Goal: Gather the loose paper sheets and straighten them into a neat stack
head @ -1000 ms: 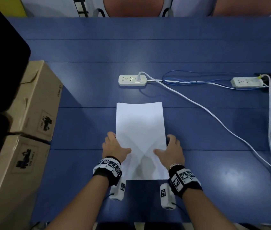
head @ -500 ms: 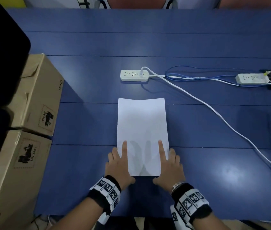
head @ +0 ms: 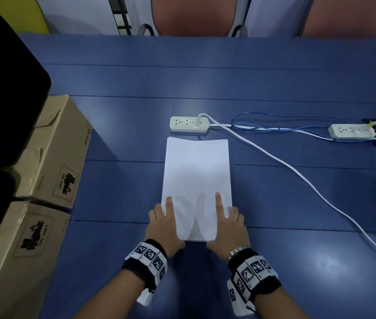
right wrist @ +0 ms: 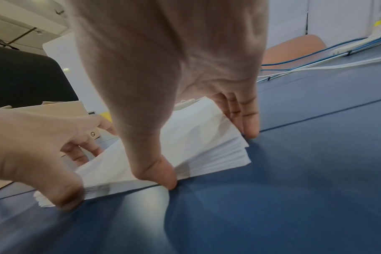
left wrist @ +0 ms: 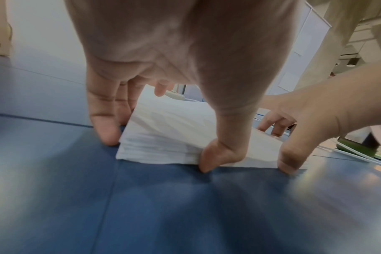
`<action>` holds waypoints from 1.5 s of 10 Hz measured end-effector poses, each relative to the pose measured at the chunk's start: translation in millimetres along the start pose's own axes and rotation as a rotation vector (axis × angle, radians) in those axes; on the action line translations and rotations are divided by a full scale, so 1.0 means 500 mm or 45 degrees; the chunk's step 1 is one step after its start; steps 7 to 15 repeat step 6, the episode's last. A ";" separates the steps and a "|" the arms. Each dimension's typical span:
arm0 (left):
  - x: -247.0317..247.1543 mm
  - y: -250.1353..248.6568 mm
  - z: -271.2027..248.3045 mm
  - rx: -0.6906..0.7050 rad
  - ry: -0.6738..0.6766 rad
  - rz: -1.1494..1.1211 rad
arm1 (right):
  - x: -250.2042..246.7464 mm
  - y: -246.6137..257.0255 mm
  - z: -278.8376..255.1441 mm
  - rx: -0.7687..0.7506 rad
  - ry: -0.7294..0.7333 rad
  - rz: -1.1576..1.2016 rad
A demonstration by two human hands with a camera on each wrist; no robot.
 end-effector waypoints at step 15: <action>-0.024 0.041 0.043 -0.028 0.045 -0.237 | -0.136 -0.036 0.030 0.077 -0.185 0.415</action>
Point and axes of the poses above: each hand's wrist, its own z-axis towards the middle knuckle, its own x-axis out of the palm, y = z × x, the point moved 6 cm from there along z, towards the middle knuckle, and after that the axes turned 8 degrees about -x, right-handed, at the moved point
